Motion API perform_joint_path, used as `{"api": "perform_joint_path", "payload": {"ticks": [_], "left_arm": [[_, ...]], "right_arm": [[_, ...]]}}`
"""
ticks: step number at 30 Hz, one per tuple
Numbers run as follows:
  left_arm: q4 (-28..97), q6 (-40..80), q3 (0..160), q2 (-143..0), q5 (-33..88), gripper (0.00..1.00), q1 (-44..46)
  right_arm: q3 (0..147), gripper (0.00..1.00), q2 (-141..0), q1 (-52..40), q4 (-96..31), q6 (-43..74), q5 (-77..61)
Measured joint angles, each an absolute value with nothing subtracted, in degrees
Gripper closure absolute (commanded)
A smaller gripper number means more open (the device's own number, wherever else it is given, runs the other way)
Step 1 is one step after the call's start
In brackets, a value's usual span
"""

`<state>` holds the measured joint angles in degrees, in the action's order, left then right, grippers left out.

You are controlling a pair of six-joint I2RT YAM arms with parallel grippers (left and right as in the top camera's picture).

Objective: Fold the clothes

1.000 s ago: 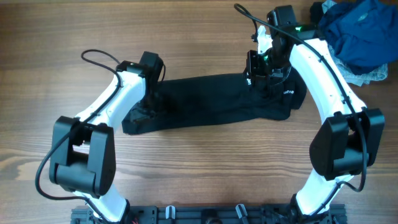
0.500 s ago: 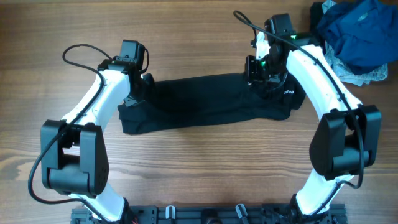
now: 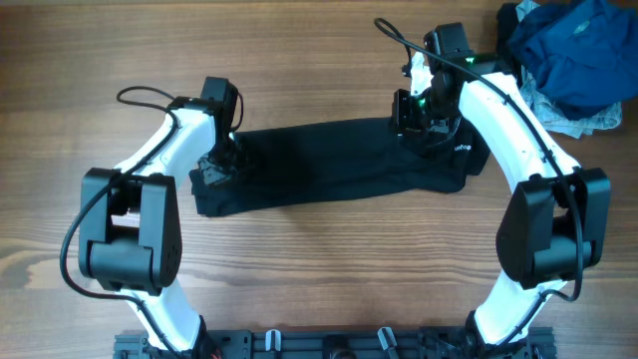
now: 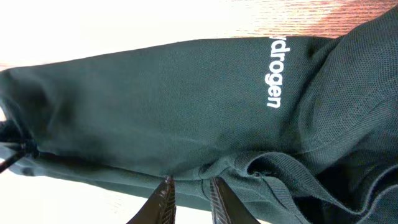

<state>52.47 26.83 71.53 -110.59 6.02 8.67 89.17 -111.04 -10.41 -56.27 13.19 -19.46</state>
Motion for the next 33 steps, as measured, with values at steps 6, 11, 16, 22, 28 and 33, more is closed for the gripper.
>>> {"api": "perform_joint_path", "payload": {"ticks": [6, 11, 16, 22, 28, 33], "left_arm": [[62.9, 26.8, 71.5, -110.6, 2.0, 0.96, 6.1], [67.8, 29.3, 71.5, -110.3, -7.2, 0.96, 1.0], [59.4, 30.7, 71.5, -100.4, -2.9, 0.96, 3.8], [48.0, 30.8, 71.6, -104.9, 10.9, 0.96, 14.5], [47.6, 31.0, 71.6, -112.3, 12.1, 0.96, 13.4], [48.0, 30.5, 71.0, -112.3, 12.8, 0.96, 9.3]], "right_arm": [[89.2, 0.80, -111.0, -10.4, -56.3, 13.2, -19.5], [89.2, 0.80, -111.0, -10.4, -56.3, 13.2, -19.5], [89.2, 0.84, -111.0, -10.5, -56.1, 13.4, -19.5], [89.2, 0.86, -115.4, -12.9, -56.2, 13.4, -19.7], [88.8, 0.81, -118.9, -12.6, -59.3, 16.9, -11.6], [88.8, 0.82, -119.1, -7.3, -59.6, 16.8, -9.3]]}}
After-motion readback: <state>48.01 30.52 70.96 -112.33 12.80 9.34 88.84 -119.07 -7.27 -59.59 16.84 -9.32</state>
